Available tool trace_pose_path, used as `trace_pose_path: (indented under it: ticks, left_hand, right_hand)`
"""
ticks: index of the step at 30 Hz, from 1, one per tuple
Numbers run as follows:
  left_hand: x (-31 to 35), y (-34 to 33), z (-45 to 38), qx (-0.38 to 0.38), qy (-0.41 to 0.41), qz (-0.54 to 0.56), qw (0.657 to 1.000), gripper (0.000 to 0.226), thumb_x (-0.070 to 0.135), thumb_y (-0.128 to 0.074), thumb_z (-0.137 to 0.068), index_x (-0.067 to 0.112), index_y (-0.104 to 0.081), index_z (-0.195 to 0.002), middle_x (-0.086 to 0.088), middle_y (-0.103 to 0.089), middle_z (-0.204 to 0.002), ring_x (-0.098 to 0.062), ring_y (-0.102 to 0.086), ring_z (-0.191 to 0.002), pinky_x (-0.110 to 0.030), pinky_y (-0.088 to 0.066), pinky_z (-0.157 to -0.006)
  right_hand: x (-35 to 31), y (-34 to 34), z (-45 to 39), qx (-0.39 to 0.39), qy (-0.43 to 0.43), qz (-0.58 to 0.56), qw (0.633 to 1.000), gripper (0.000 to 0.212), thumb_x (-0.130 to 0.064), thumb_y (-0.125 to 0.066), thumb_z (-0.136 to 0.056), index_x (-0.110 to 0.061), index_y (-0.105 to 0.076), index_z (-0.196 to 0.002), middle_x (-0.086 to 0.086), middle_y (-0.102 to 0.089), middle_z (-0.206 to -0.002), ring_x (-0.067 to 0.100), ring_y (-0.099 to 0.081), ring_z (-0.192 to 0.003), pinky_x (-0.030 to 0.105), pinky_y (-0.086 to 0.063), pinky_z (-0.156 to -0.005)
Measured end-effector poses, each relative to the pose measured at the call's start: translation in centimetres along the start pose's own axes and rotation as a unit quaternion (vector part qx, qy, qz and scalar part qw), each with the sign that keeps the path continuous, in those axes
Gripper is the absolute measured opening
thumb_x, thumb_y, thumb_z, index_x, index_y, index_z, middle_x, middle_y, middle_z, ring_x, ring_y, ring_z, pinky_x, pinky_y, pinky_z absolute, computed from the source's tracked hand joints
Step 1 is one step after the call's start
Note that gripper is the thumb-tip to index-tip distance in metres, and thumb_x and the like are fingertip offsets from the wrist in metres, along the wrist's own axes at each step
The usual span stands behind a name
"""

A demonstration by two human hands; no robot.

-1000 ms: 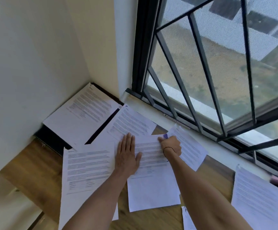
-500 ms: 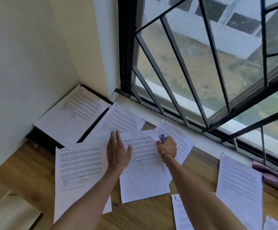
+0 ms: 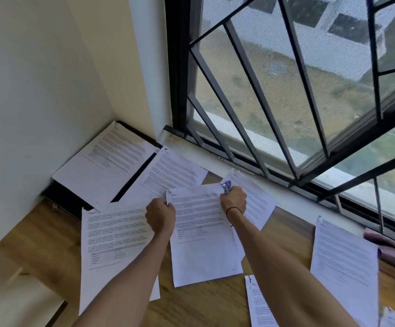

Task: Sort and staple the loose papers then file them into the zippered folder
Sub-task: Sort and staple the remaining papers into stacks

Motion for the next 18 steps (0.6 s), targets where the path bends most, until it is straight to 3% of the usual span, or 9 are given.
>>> trace_pose_path:
  ticks: [3, 10, 14, 18]
  left_hand:
    - [0.0, -0.3, -0.1, -0.005, -0.003, 0.005, 1.0, 0.013, 0.015, -0.074, -0.091, 0.007, -0.075, -0.08, -0.013, -0.075, -0.086, -0.036, -0.071, -0.081, -0.046, -0.059, -0.075]
    - [0.4, 0.2, 0.1, -0.009, 0.009, 0.047, 0.999, 0.01, 0.016, -0.077, -0.09, 0.007, -0.077, -0.089, -0.012, -0.077, -0.089, -0.032, -0.072, -0.082, -0.037, -0.052, -0.069]
    - [0.4, 0.5, -0.2, -0.021, 0.039, 0.089, 0.995, 0.013, 0.018, -0.079, -0.09, 0.011, -0.076, -0.101, -0.009, -0.078, -0.098, -0.032, -0.073, -0.092, -0.035, -0.05, -0.075]
    - [-0.1, -0.1, -0.8, -0.059, 0.063, 0.134, 0.987, 0.013, 0.018, -0.078, -0.09, 0.012, -0.078, -0.103, -0.006, -0.078, -0.099, -0.028, -0.073, -0.094, -0.041, -0.059, -0.086]
  right_hand:
    - [0.1, -0.2, -0.4, -0.004, -0.007, -0.01, 1.0, 0.006, -0.016, -0.065, -0.089, -0.013, -0.062, -0.093, 0.013, -0.066, -0.099, 0.035, -0.062, -0.087, 0.036, -0.046, -0.07]
    - [0.8, -0.2, -1.4, -0.02, -0.028, -0.059, 0.998, 0.008, -0.018, -0.066, -0.089, -0.011, -0.067, -0.094, 0.015, -0.068, -0.097, 0.034, -0.064, -0.085, 0.035, -0.045, -0.069]
    - [0.9, -0.2, -1.9, -0.03, -0.042, -0.095, 0.994, 0.01, -0.017, -0.068, -0.086, -0.012, -0.06, -0.089, 0.011, -0.063, -0.093, 0.029, -0.059, -0.08, 0.034, -0.044, -0.068]
    - [1.0, -0.4, -2.2, -0.055, -0.047, -0.12, 0.99, 0.014, -0.019, -0.069, -0.085, -0.013, -0.058, -0.09, 0.007, -0.059, -0.087, 0.026, -0.058, -0.081, 0.034, -0.045, -0.069]
Point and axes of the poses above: each hand's wrist, its own z-axis away from the middle knuckle, its own y-axis out of the back of the hand, x = y × z, the point moved 5 cm from there along -z, towards the middle knuckle
